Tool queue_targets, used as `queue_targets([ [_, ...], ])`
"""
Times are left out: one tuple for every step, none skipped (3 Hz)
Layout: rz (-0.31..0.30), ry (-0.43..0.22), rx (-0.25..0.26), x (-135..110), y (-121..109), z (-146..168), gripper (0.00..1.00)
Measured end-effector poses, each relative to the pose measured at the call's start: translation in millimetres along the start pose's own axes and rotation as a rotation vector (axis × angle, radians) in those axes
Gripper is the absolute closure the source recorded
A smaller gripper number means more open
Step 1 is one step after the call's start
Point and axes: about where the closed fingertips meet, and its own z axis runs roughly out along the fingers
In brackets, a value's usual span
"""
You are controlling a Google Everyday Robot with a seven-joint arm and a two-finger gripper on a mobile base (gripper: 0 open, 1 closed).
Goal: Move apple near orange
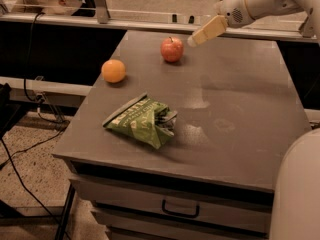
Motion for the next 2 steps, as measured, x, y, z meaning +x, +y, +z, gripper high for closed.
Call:
queue_targets([
  [0.049,-0.044,-0.012,11.1,4.2,16.5,0.00],
  [0.083,-0.125,0.006,13.3,17.5,50.2,0.00],
])
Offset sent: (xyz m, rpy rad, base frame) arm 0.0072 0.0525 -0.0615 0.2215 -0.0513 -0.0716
